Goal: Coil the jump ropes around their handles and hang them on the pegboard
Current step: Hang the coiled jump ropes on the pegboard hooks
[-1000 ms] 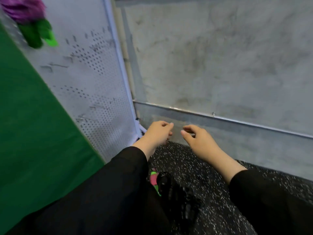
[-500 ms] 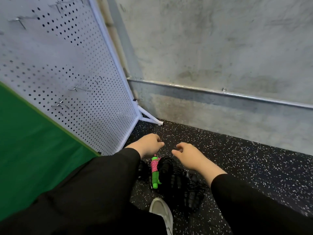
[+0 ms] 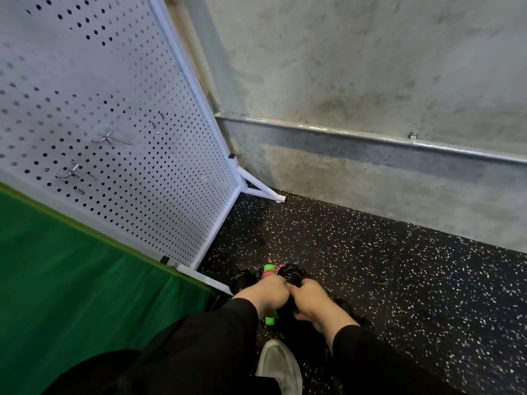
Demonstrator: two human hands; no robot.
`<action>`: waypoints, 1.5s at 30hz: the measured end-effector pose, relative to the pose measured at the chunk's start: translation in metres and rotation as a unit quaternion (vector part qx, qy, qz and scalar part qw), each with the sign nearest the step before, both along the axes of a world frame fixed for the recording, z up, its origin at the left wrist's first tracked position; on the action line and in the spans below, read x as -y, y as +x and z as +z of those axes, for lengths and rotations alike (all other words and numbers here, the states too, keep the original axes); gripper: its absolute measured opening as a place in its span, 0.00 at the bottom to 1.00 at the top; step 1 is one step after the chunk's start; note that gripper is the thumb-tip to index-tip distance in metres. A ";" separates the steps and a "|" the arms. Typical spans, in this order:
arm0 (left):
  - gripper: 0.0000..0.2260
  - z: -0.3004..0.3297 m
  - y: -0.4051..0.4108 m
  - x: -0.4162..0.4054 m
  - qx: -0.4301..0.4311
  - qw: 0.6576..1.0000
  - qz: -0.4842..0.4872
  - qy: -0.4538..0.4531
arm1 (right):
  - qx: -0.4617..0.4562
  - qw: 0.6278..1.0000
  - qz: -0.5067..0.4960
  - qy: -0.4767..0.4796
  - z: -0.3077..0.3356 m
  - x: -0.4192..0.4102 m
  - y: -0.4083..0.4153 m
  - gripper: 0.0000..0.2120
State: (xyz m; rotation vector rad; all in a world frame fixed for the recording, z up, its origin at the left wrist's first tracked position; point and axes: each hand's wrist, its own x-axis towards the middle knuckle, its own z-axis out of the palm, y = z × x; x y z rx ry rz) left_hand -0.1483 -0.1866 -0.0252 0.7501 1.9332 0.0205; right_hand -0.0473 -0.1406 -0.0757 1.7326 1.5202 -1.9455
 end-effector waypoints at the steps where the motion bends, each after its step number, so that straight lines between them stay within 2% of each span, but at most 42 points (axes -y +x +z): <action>1: 0.16 0.001 0.002 -0.001 0.008 1.000 0.013 0.004 | -0.004 1.000 -0.020 -0.010 -0.003 0.001 0.000 0.09; 5: 0.16 0.001 0.002 -0.001 0.029 0.997 0.064 0.014 | -0.024 0.994 -0.077 -0.068 -0.008 0.000 0.003 0.09; 9: 0.14 0.008 0.007 -0.004 0.044 0.994 0.084 0.046 | -0.036 0.987 -0.142 -0.062 0.001 0.000 0.008 0.07; 11: 0.12 0.016 0.004 -0.011 0.006 0.984 0.134 0.119 | -0.057 0.983 -0.171 -0.036 0.007 -0.001 0.012 0.09; 13: 0.11 0.036 -0.004 -0.018 -0.082 0.954 0.210 0.197 | -0.091 0.979 -0.182 0.017 0.022 -0.004 0.016 0.14; 15: 0.22 0.064 -0.011 -0.025 -0.131 0.925 0.264 0.240 | -0.136 0.970 -0.188 0.072 0.050 -0.010 0.022 0.19; 17: 0.36 0.092 -0.011 -0.032 -0.066 0.912 0.307 0.264 | -0.182 0.960 -0.175 0.124 0.091 -0.014 0.028 0.21; 19: 0.42 0.119 -0.005 -0.033 0.045 0.901 0.305 0.305 | -0.224 0.948 -0.144 0.174 0.130 -0.015 0.037 0.22; 21: 0.31 0.145 0.007 -0.027 0.146 0.882 0.292 0.340 | -0.262 0.935 -0.125 0.204 0.168 -0.010 0.046 0.23; 23: 0.18 0.171 0.018 -0.020 0.204 0.854 0.277 0.389 | -0.285 0.924 -0.119 0.225 0.198 -0.006 0.056 0.22; 25: 0.13 0.196 0.027 -0.010 0.240 0.831 0.254 0.432 | -0.294 0.916 -0.112 0.251 0.222 -0.003 0.069 0.23; 31: 0.10 0.273 0.058 0.020 0.206 0.800 0.226 0.516 | -0.283 0.892 -0.066 0.345 0.298 0.013 0.096 0.23; 34: 0.08 0.309 0.077 0.032 0.173 0.779 0.243 0.551 | -0.268 0.858 -0.075 0.431 0.332 0.029 0.096 0.24; 37: 0.08 0.343 0.090 0.039 0.159 0.748 0.282 0.579 | -0.265 0.830 -0.035 0.489 0.362 0.040 0.089 0.23; 38: 0.08 0.353 0.091 0.039 0.155 0.738 0.293 0.588 | -0.260 0.826 -0.018 0.500 0.370 0.042 0.084 0.25; 40: 0.09 0.370 0.090 0.039 0.138 0.722 0.298 0.609 | -0.258 0.820 -0.002 0.512 0.384 0.043 0.075 0.37; 41: 0.09 0.377 0.088 0.039 0.132 0.717 0.293 0.619 | -0.264 0.817 -0.006 0.513 0.393 0.043 0.070 0.39; 43: 0.10 0.389 0.080 0.036 0.140 0.706 0.284 0.634 | -0.287 0.803 -0.024 0.522 0.406 0.036 0.058 0.34; 45: 0.20 0.396 0.066 0.033 0.137 0.698 0.280 0.644 | -0.296 0.795 -0.041 0.528 0.418 0.026 0.045 0.27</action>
